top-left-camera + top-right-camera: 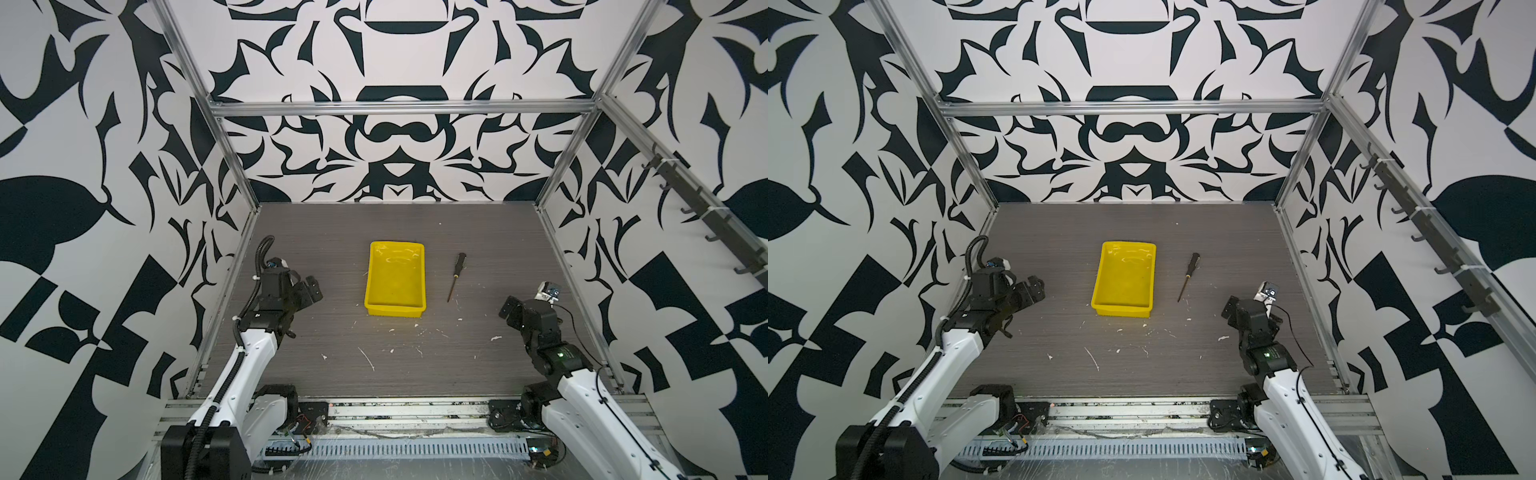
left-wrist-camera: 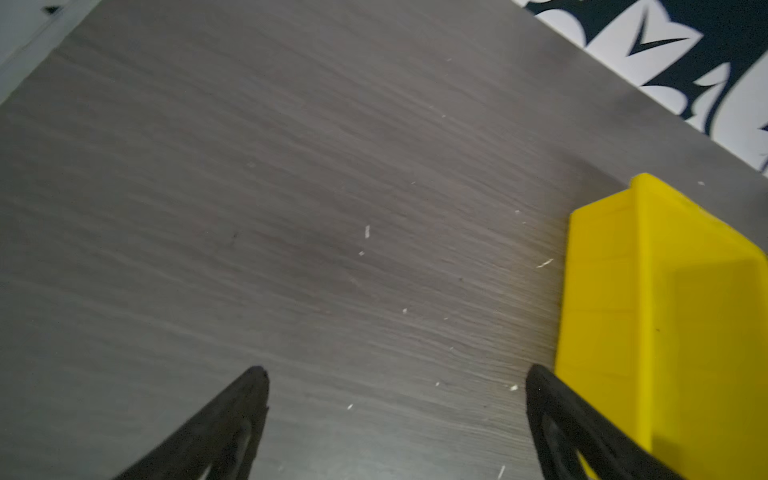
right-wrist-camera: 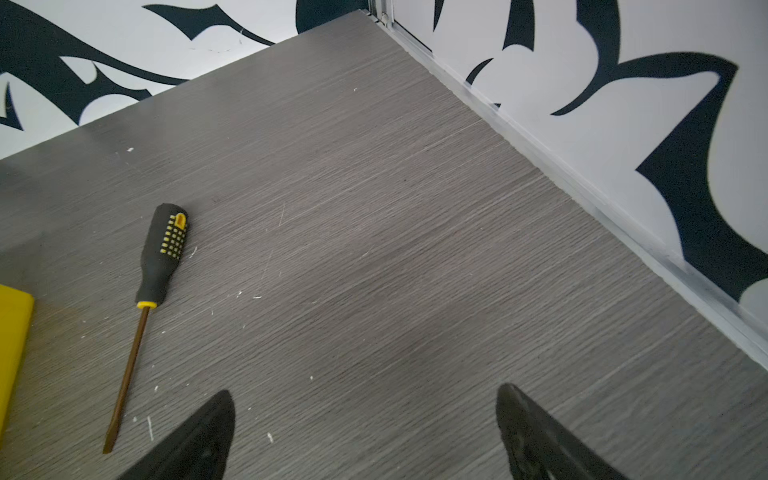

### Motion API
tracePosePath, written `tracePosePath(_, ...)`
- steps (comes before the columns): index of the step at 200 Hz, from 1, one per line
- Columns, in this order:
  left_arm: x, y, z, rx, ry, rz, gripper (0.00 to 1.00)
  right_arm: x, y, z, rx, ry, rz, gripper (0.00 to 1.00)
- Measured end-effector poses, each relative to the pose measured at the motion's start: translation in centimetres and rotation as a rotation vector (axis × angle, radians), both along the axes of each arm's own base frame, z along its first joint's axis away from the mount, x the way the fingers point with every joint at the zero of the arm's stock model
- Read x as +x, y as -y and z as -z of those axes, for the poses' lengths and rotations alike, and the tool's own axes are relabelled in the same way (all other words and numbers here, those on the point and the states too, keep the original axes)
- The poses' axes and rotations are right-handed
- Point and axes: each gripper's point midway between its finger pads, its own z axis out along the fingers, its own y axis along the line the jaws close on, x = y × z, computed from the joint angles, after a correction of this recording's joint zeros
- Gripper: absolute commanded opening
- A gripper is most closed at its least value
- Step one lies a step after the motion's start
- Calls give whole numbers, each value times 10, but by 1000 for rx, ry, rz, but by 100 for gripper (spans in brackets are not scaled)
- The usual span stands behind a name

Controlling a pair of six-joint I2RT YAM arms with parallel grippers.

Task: Put the screwdriver in the bin
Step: 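Reach the right gripper forward over the screwdriver handle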

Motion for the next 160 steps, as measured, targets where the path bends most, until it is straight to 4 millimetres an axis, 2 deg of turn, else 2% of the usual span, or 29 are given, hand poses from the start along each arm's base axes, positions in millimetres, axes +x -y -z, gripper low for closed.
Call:
tracePosePath(30, -8, -14, 1, -17, -12, -119, 99, 1, -1, 7, 9, -27, 1, 100)
tracePosePath(72, -17, -18, 6, -30, -28, -169, 99, 1, -2, 26, 27, -103, 27, 100)
tracePosePath(100, -21, -22, -1, -37, 3, -196, 99, 0, 0, 34, 27, -152, 53, 100)
tracePosePath(138, -34, -28, 1, -49, 25, -251, 99, -7, 19, 24, 25, -163, 209, 100)
tracePosePath(160, -39, -29, 2, -65, 39, -265, 99, -8, 22, 12, 51, -136, 244, 100)
